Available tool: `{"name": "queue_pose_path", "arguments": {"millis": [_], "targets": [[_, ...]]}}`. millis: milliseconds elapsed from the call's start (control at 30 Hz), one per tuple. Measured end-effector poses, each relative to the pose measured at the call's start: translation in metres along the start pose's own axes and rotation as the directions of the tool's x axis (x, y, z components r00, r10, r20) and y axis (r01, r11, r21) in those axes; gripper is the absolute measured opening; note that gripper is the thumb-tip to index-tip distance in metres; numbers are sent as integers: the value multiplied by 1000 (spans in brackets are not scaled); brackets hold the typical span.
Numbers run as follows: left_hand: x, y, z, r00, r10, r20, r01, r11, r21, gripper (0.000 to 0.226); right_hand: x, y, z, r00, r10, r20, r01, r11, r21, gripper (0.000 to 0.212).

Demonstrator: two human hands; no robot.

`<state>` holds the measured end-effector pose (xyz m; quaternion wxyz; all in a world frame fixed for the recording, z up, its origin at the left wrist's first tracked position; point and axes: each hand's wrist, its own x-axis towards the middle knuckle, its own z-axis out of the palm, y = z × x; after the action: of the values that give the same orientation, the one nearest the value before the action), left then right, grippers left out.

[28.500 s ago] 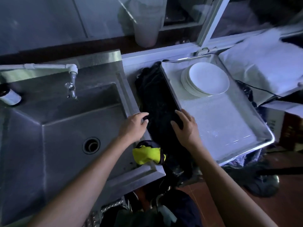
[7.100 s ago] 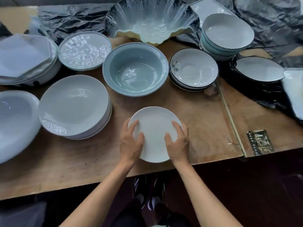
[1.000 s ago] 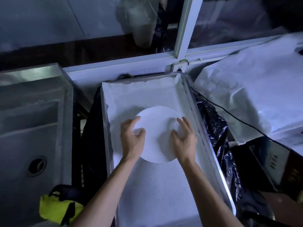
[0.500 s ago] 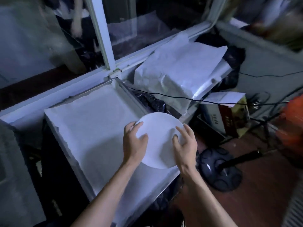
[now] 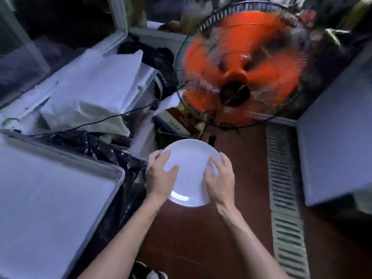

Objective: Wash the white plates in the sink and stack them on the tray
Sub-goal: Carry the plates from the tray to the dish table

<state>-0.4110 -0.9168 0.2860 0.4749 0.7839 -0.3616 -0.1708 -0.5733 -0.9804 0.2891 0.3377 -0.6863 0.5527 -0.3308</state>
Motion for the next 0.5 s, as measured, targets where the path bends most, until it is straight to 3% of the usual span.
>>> {"name": "queue_pose_path", "arguments": {"millis": [267,500], "targets": [[-93,110,160,963,122,240,-112,992,-54,43,-24,117,-183,970,146,-192,-155,987,-29,31],[-179,197,287,833,278,479,-271,959,-85,43,-64,194,-320,828,291,-479,-310,950,41,36]]}}
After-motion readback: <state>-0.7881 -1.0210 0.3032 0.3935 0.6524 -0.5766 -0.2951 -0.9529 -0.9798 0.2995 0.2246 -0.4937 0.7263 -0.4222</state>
